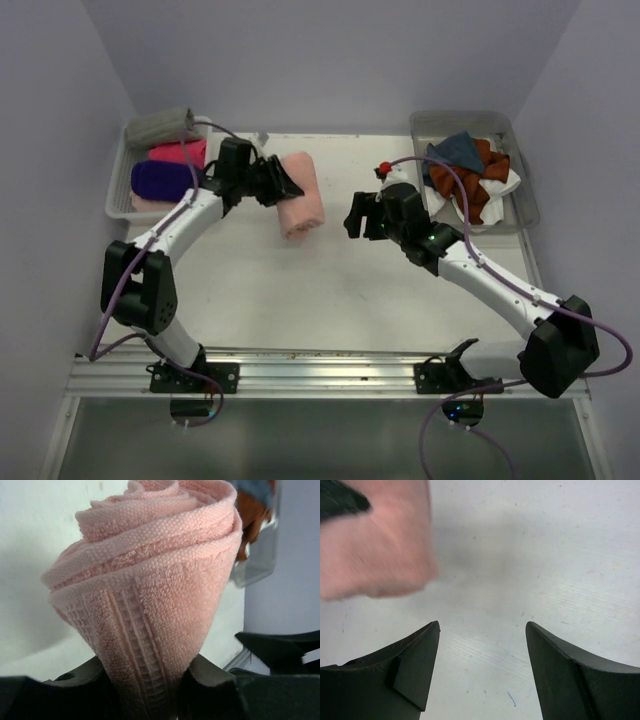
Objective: Roll the towels
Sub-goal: Place the rolled towel into the container
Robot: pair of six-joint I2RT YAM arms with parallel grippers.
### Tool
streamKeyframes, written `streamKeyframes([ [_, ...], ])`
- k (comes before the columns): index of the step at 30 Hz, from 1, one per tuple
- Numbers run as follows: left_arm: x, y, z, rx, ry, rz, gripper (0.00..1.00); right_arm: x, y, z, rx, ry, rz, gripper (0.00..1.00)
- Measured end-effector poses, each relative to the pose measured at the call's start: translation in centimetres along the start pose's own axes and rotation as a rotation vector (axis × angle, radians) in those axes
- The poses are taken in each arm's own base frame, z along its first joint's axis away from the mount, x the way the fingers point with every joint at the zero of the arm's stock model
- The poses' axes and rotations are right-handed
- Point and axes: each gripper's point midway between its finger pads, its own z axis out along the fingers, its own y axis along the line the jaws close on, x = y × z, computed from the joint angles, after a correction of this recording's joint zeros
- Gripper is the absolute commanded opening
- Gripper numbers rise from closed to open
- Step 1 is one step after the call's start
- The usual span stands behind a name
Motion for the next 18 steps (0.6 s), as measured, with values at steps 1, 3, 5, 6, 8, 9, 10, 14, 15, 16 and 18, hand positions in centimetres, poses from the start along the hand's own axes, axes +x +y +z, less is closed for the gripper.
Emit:
streamKeyframes([
  [1, -2.2, -0.7, -1.0, 0.006, -0.054, 0.004, 0.31, -0.8, -0.7, -0.5, 0.019, -0.024, 0.011, 0.74],
  [3, -6.3, -1.7, -3.3, 0.016, -0.154, 0.008, 0.31, -1.5, -1.0, -1.0, 0.027, -0.045, 0.015, 0.74],
  [5, -10.6, -2.1, -6.1, 0.02, -0.273, 0.011, 0.31, -1.3, -0.9, -1.2, 0.024, -0.039, 0.012, 0.74],
  [6, -12.5, -2.1, -7.5, 0.019, -0.323, 0.008, 0.31, -1.0, -0.9, -1.2, 0.025, -0.031, 0.009, 0.74],
  [8, -15.8, -1.2, -10.0, 0.005, -0.417, -0.016, 0.31, -0.2, -1.1, -1.1, 0.031, -0.012, 0.005, 0.75],
  [9, -17.1, -0.5, -11.1, -0.007, -0.457, -0.032, 0.31, 0.2, -1.3, -1.1, 0.036, 0.0, 0.004, 0.75],
  [10, -18.4, 0.5, -12.2, -0.022, -0.497, -0.054, 0.31, 0.6, -1.4, -1.1, 0.037, 0.011, 0.003, 0.75],
  [14, -21.6, 4.7, -15.6, -0.081, -0.623, -0.176, 0.34, 1.7, -1.7, -1.1, 0.038, 0.046, 0.001, 0.75],
  [15, -22.4, 5.8, -16.4, -0.095, -0.665, -0.203, 0.35, 1.8, -1.6, -1.1, 0.032, 0.05, 0.002, 0.75],
  [16, -23.1, 6.7, -17.1, -0.105, -0.707, -0.228, 0.35, 1.9, -1.4, -1.1, 0.022, 0.055, 0.004, 0.75],
  [18, -24.3, 8.6, -18.0, -0.118, -0.785, -0.279, 0.35, 2.0, -1.3, -1.1, 0.013, 0.061, 0.007, 0.75],
])
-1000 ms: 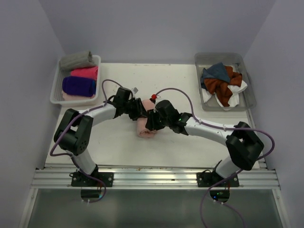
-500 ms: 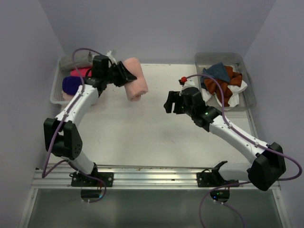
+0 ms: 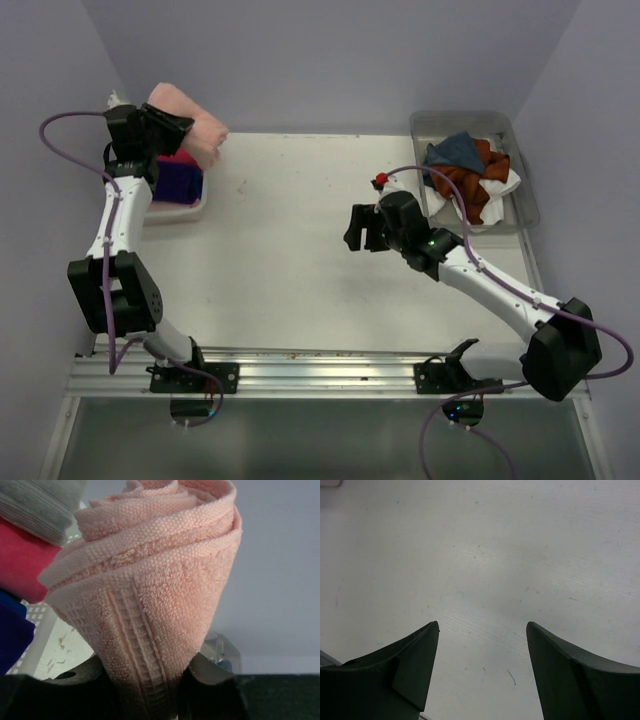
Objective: Roll the towels
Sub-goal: Place the rolled towel into the container
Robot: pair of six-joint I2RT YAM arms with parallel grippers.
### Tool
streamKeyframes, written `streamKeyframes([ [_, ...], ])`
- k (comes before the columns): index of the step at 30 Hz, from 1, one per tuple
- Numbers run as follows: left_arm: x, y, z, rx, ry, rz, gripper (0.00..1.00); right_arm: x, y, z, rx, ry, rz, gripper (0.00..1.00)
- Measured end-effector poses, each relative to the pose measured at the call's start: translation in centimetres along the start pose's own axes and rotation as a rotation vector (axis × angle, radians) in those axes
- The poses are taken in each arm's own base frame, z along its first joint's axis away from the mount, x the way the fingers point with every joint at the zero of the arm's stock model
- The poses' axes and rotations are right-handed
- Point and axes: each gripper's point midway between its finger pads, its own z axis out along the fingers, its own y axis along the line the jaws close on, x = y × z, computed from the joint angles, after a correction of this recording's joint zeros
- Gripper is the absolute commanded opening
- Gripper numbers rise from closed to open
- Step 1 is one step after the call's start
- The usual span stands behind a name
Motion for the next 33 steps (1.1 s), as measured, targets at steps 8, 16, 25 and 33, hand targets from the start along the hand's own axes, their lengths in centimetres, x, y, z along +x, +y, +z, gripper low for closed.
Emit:
streamKeyframes([
  [8, -2.9, 2.7, 0.9, -0.009, -0.146, -0.135, 0.35, 1.0, 0.3, 0.6, -0.021, 0.04, 0.0, 0.75],
  [16, -6.6, 7.7, 2.8, 0.004, -0.236, -0.238, 0.35, 2.0, 0.2, 1.5, -0.02, 0.078, -0.002, 0.75],
  [25, -6.2, 13.6, 4.5, -0.083, -0.217, -0.296, 0.4, 2.6, 0.2, 1.9, -0.023, 0.102, -0.003, 0.75],
  [33, -4.8, 15.7, 5.3, -0.161, -0.162, -0.345, 0.41, 3.2, 0.1, 2.4, -0.02, 0.124, -0.003, 0.75],
])
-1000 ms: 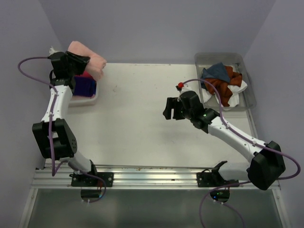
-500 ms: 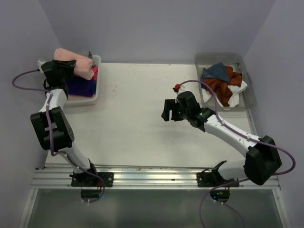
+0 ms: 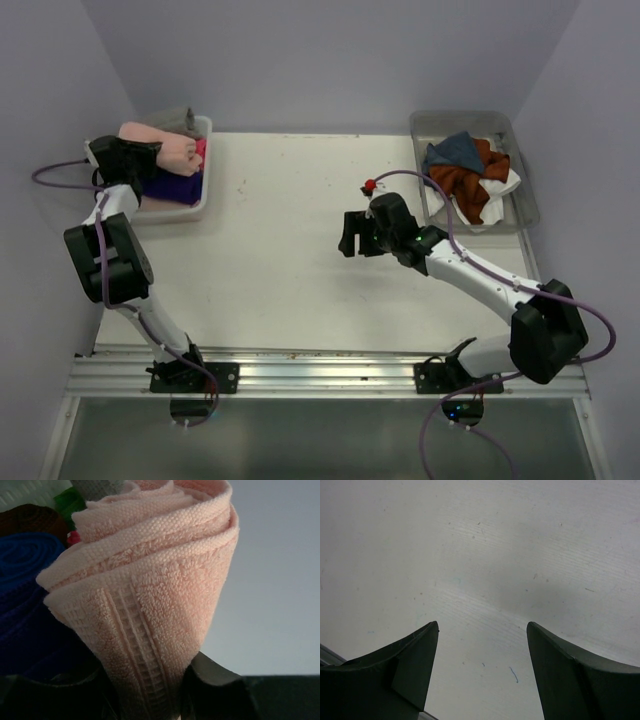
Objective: Roll the towels
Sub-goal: Place the rolled towel into the container
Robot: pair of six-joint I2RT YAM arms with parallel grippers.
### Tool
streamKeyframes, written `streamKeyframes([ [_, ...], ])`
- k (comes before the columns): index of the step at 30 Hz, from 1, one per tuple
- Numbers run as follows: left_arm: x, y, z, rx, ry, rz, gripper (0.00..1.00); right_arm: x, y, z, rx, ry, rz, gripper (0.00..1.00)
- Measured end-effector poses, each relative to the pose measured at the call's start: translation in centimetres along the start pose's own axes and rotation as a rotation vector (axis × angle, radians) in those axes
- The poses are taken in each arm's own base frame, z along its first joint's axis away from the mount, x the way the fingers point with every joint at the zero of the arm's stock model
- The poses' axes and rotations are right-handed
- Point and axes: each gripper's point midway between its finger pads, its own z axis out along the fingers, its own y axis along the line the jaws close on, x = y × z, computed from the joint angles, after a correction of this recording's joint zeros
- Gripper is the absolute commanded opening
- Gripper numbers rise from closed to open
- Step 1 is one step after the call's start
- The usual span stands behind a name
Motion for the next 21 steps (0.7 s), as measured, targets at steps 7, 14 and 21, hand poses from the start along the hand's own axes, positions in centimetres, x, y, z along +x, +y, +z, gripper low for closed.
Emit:
streamKeyframes([
  [7, 0.3, 1.4, 0.7, -0.095, 0.035, -0.043, 0.83, 0.3, -0.1, 0.3, 0.004, 0.01, 0.003, 0.76],
  [14, 0.2, 1.2, 0.6, -0.151, 0.061, -0.05, 0.93, 0.4, 0.0, 0.3, 0.0, 0.016, 0.007, 0.76],
  [21, 0.7, 1.4, 0.0, -0.186, 0.097, -0.024, 1.0, 0.5, 0.2, 0.3, -0.014, 0.024, 0.011, 0.76],
])
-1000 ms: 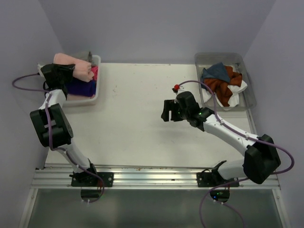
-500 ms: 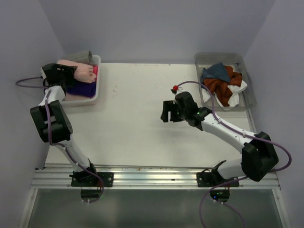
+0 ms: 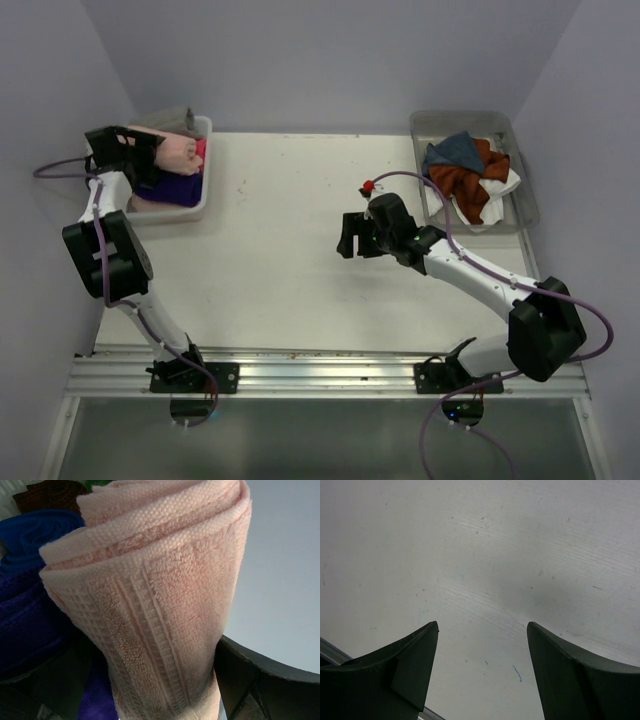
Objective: Roll the towels
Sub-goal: Place the rolled towel into the container
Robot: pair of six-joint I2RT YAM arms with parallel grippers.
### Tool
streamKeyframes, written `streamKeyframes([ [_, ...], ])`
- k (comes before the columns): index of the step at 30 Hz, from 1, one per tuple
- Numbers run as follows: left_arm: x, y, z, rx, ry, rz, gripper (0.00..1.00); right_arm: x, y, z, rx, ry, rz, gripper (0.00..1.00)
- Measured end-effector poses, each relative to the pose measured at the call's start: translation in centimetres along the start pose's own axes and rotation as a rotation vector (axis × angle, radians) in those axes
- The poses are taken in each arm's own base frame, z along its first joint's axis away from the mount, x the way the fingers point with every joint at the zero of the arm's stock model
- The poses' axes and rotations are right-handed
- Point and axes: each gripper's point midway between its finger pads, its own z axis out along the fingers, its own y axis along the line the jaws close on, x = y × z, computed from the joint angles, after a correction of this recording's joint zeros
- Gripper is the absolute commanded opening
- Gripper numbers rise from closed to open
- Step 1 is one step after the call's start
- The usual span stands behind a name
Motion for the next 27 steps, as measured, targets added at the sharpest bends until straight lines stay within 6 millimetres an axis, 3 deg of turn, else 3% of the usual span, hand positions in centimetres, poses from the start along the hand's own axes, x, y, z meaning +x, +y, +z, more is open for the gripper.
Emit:
streamKeyframes([
  [9, 0.4, 0.0, -1.6, -0.021, 0.019, 0.054, 1.0, 0.1, 0.1, 0.0, -0.006, 0.003, 0.0, 0.77],
  [27, 0.2, -2.4, -5.4, 0.023, -0.003, 0.168, 1.0, -0.6, 0.8, -0.9, -0.04, -0.02, -0.001, 0.79],
])
